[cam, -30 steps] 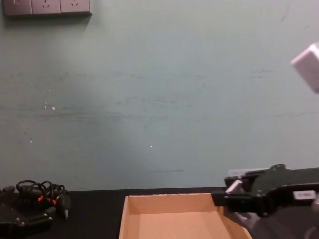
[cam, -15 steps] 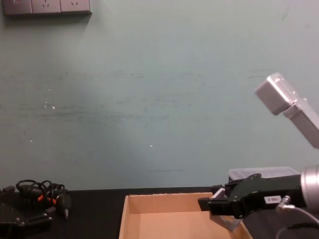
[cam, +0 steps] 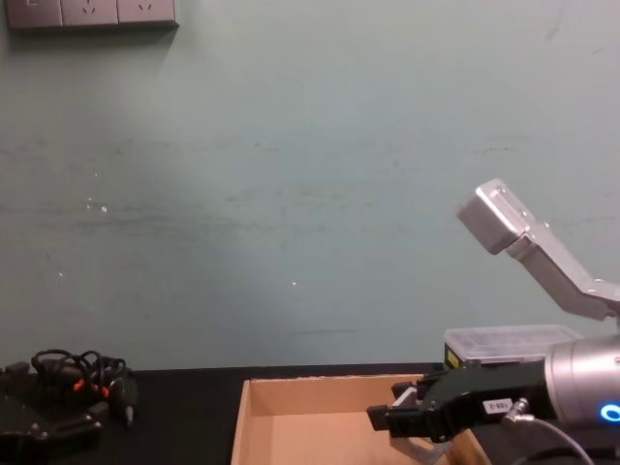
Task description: Use one hand to pick up the angle iron from the table and place it into the box.
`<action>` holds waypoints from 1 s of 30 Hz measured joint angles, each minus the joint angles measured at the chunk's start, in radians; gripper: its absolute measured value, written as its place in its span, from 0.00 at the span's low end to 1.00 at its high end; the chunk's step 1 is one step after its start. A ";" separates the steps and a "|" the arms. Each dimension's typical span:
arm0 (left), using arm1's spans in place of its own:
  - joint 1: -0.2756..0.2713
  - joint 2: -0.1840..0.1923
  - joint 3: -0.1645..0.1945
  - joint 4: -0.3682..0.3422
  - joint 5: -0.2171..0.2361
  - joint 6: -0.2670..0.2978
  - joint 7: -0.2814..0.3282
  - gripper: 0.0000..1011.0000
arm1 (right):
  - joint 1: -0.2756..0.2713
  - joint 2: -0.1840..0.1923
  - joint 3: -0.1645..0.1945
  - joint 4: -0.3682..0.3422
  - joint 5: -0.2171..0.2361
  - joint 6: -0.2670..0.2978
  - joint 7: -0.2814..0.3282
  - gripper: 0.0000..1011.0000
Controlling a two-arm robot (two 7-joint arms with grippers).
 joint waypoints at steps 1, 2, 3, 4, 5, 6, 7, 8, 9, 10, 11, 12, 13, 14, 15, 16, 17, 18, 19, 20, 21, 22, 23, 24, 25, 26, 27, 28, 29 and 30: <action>0.000 0.000 0.000 0.000 0.000 0.000 0.000 1.00 | 0.003 -0.004 0.000 0.007 -0.002 -0.002 0.001 0.48; 0.000 0.000 0.000 0.000 0.000 0.000 0.000 1.00 | 0.007 -0.011 0.000 0.019 -0.004 -0.005 0.003 0.48; 0.000 0.000 0.000 0.000 0.000 0.000 0.000 1.00 | 0.009 -0.014 0.000 0.025 -0.005 -0.007 0.005 0.48; 0.000 0.000 0.000 0.000 0.000 0.000 0.000 1.00 | 0.012 -0.020 -0.001 0.035 -0.007 -0.008 0.008 0.48; 0.000 0.000 0.000 0.000 0.000 0.000 0.000 1.00 | 0.013 -0.022 -0.001 0.038 -0.008 -0.008 0.009 0.48; 0.000 0.000 0.000 0.000 0.000 0.000 0.000 1.00 | 0.014 -0.023 -0.001 0.040 -0.009 -0.008 0.009 0.48; 0.000 0.000 0.000 0.000 0.000 0.000 0.000 1.00 | 0.015 -0.026 -0.001 0.045 -0.011 -0.008 0.010 0.48; 0.000 0.000 0.000 0.000 0.000 0.000 0.000 1.00 | 0.015 -0.028 -0.001 0.047 -0.012 -0.008 0.011 0.48; 0.000 0.000 0.000 0.000 0.000 0.000 0.000 1.00 | 0.015 -0.029 -0.001 0.048 -0.012 -0.008 0.011 0.48; 0.000 0.000 0.000 0.000 0.000 0.000 0.000 1.00 | 0.015 -0.030 -0.001 0.049 -0.012 -0.008 0.012 0.48; 0.000 0.000 0.000 0.000 0.000 0.000 0.000 1.00 | 0.015 -0.031 0.000 0.050 -0.013 -0.008 0.014 0.48; 0.000 0.000 0.000 0.000 0.000 0.000 0.000 1.00 | 0.015 -0.031 0.000 0.050 -0.013 -0.007 0.014 0.48; 0.000 0.000 0.000 0.000 0.000 0.000 0.000 1.00 | 0.014 -0.031 0.001 0.050 -0.013 -0.007 0.015 0.48; 0.000 0.000 0.000 0.000 0.000 0.000 0.000 1.00 | 0.013 -0.031 0.002 0.050 -0.014 -0.007 0.016 0.48; 0.000 0.000 0.000 0.000 0.000 0.000 0.000 1.00 | 0.012 -0.031 0.002 0.050 -0.014 -0.006 0.016 0.48; 0.000 0.000 0.000 0.000 0.000 0.000 0.000 1.00 | 0.012 -0.031 0.003 0.050 -0.014 -0.006 0.017 0.48; 0.000 0.000 0.000 0.000 0.000 0.000 0.000 1.00 | 0.011 -0.031 0.004 0.050 -0.015 -0.004 0.017 0.51; 0.000 0.000 0.000 0.000 0.000 0.000 0.000 1.00 | 0.010 -0.031 0.005 0.049 -0.015 -0.003 0.017 0.51; 0.000 0.000 0.000 0.000 0.000 0.000 0.000 1.00 | 0.008 -0.030 0.006 0.046 -0.015 -0.001 0.017 0.55; 0.000 0.000 0.000 0.000 0.000 0.000 0.000 1.00 | 0.006 -0.029 0.008 0.041 -0.016 0.001 0.016 0.59; 0.000 0.000 0.000 0.000 0.000 0.000 0.000 1.00 | 0.004 -0.028 0.009 0.038 -0.017 0.003 0.016 0.60; 0.000 0.000 0.000 0.000 0.000 0.000 0.000 1.00 | 0.001 -0.026 0.011 0.030 -0.018 0.006 0.013 0.64; 0.000 0.000 0.000 0.000 0.000 0.000 0.000 1.00 | 0.001 -0.026 0.011 0.030 -0.018 0.006 0.013 0.68; 0.000 0.000 0.000 0.000 0.000 0.000 0.000 1.00 | -0.002 -0.023 0.013 0.019 -0.018 0.010 0.009 0.70; 0.000 0.000 0.000 0.000 0.000 0.000 0.000 1.00 | -0.004 -0.021 0.014 0.014 -0.019 0.011 0.008 0.72; 0.000 0.000 0.000 0.000 0.000 0.000 0.000 1.00 | -0.009 -0.016 0.017 0.000 -0.019 0.015 0.002 0.76; 0.000 0.000 0.000 0.000 0.000 0.000 0.000 1.00 | -0.013 -0.013 0.019 -0.010 -0.019 0.017 -0.001 0.79; 0.000 0.000 0.000 0.000 0.000 0.000 0.000 1.00 | -0.013 -0.013 0.019 -0.010 -0.019 0.017 -0.001 0.81; 0.000 0.000 0.000 0.000 0.000 0.000 0.000 1.00 | -0.022 -0.006 0.025 -0.034 -0.019 0.022 -0.008 0.83; 0.000 0.000 0.000 0.000 0.000 0.000 0.000 1.00 | -0.027 -0.001 0.028 -0.049 -0.019 0.025 -0.011 0.87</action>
